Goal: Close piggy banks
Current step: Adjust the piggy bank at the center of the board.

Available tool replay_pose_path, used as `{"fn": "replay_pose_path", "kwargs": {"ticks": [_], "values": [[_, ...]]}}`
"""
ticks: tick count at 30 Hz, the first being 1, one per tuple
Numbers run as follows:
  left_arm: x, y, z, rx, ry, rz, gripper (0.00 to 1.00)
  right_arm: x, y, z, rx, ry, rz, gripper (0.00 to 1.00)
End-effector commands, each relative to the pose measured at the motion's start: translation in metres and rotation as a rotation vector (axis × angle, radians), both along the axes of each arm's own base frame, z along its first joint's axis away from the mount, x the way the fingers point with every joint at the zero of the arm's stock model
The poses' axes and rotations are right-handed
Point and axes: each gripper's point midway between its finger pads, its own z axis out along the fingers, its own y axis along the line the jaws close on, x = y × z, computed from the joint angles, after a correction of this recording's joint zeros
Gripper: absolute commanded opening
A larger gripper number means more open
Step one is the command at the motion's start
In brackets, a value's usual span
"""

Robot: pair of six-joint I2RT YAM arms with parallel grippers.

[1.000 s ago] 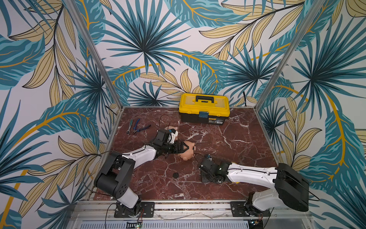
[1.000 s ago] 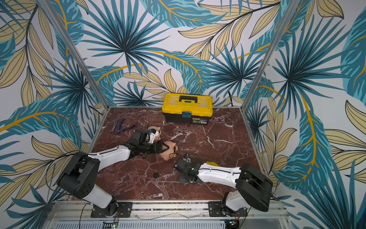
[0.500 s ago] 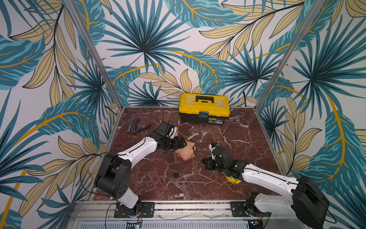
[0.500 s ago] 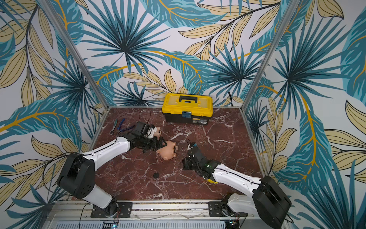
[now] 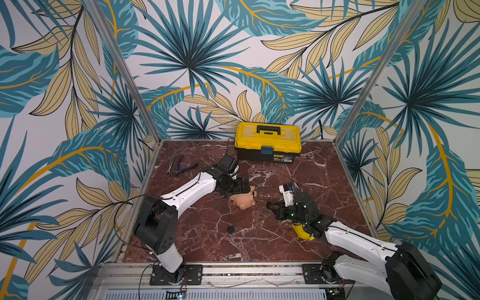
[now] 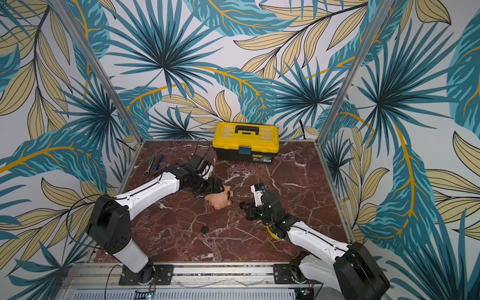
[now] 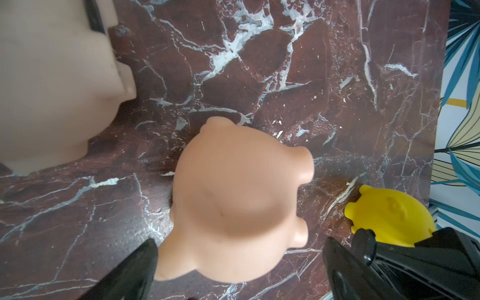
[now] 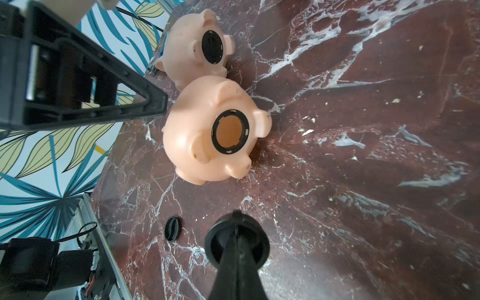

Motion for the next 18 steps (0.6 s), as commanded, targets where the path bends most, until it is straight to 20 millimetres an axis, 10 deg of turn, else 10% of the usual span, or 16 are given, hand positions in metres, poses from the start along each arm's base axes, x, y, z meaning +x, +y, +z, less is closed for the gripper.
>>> {"fn": "replay_pose_path", "kwargs": {"ticks": [1, 18], "values": [[0.005, -0.005, 0.003, 0.017, -0.001, -0.038, 0.99, -0.002, 0.009, 0.007, 0.074, -0.027, 0.051, 0.0], [-0.001, -0.018, -0.024, 0.098, 0.067, -0.18, 0.99, -0.002, 0.007, -0.002, 0.083, -0.002, 0.048, 0.0]]}}
